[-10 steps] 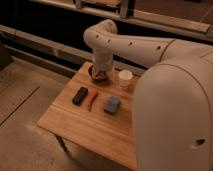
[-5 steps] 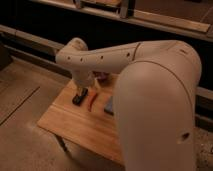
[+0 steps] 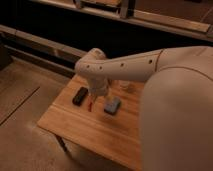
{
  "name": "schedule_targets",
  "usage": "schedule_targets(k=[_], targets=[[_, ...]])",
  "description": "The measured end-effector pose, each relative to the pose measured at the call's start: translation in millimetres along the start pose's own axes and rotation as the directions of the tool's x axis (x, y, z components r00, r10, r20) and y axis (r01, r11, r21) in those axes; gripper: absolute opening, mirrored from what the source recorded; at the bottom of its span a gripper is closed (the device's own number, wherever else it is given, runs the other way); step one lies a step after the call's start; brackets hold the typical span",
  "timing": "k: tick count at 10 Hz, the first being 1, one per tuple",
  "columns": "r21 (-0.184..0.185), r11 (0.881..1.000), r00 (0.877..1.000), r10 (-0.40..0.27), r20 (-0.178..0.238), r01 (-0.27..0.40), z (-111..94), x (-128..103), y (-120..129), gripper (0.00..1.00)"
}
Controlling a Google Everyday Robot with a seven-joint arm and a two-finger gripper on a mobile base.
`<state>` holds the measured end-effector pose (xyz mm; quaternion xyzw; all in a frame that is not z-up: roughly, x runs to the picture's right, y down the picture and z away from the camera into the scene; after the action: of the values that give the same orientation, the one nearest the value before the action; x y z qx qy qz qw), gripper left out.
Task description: Move the arm in a circular motion
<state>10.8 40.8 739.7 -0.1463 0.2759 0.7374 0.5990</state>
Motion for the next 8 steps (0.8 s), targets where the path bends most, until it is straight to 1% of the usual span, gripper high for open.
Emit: schedule_targets(k=[1, 2, 3, 4, 5, 6, 7, 8], targets=[[-0.013, 0.999, 0.999, 0.043, 0.012, -0.043, -8, -16, -14, 0.65], [-0.044, 0.996, 0.996, 0.079, 0.036, -0.077, -29, -42, -18, 0.65], [-0.058, 0.995, 0.995, 0.083, 0.048, -0.081, -42, -55, -12, 0.65], [-0.062, 0.996, 0.995, 0.071, 0.064, -0.067, -52, -62, -2, 0.65], [-0.072, 0.997, 0.997, 0.024, 0.079, -0.018, -66, -65, 28, 0.65], [-0.073, 0.997, 0.996, -0.019, 0.085, 0.026, -71, -61, 47, 0.65], [-0.066, 0.995, 0.994, -0.07, 0.087, 0.076, -72, -52, 65, 0.65], [-0.048, 0.988, 0.986, -0.144, 0.086, 0.149, -68, -35, 83, 0.65]])
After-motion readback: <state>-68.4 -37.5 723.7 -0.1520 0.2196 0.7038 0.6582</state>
